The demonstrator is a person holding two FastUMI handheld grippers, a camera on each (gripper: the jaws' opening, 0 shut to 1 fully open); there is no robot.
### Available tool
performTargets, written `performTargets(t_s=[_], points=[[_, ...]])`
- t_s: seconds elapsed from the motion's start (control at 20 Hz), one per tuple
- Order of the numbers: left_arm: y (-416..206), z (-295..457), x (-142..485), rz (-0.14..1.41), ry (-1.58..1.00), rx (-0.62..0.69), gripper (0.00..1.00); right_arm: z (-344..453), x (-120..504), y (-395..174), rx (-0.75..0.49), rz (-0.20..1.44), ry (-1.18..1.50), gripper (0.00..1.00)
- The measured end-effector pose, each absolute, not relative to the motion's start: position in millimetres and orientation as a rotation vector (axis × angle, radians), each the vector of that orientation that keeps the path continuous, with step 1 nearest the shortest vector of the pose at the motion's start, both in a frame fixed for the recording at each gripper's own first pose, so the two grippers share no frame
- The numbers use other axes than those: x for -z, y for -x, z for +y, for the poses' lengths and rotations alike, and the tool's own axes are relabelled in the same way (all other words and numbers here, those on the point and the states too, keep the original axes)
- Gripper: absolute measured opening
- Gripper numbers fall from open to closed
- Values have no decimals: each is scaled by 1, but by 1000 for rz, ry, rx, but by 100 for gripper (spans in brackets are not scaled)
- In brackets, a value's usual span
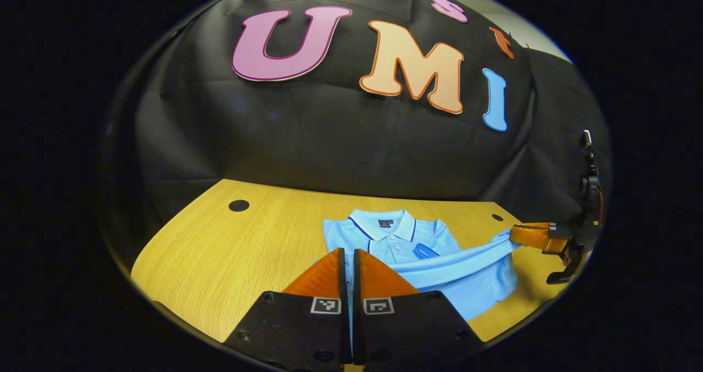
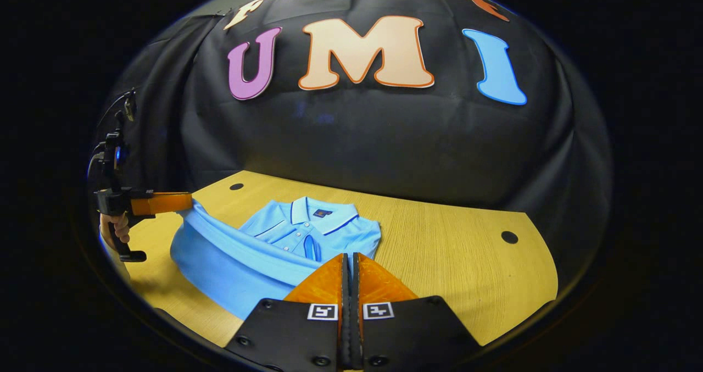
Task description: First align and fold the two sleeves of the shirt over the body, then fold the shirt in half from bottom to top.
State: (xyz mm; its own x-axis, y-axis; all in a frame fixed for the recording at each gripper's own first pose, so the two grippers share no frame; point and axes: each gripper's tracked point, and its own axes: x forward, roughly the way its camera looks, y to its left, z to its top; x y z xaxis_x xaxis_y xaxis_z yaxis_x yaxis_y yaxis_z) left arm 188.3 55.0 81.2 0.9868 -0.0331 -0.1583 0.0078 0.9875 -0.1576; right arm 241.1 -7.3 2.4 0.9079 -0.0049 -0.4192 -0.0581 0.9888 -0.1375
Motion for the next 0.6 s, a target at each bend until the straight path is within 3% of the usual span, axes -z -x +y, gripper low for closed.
performTargets(t_s=[0.3, 0.6], points=[[-273, 76, -83, 158, 111, -71, 0, -25, 20, -328, 54, 431, 120, 2], [-325, 86, -42, 221, 29, -123, 0, -44, 57, -360, 114, 450, 80, 2]])
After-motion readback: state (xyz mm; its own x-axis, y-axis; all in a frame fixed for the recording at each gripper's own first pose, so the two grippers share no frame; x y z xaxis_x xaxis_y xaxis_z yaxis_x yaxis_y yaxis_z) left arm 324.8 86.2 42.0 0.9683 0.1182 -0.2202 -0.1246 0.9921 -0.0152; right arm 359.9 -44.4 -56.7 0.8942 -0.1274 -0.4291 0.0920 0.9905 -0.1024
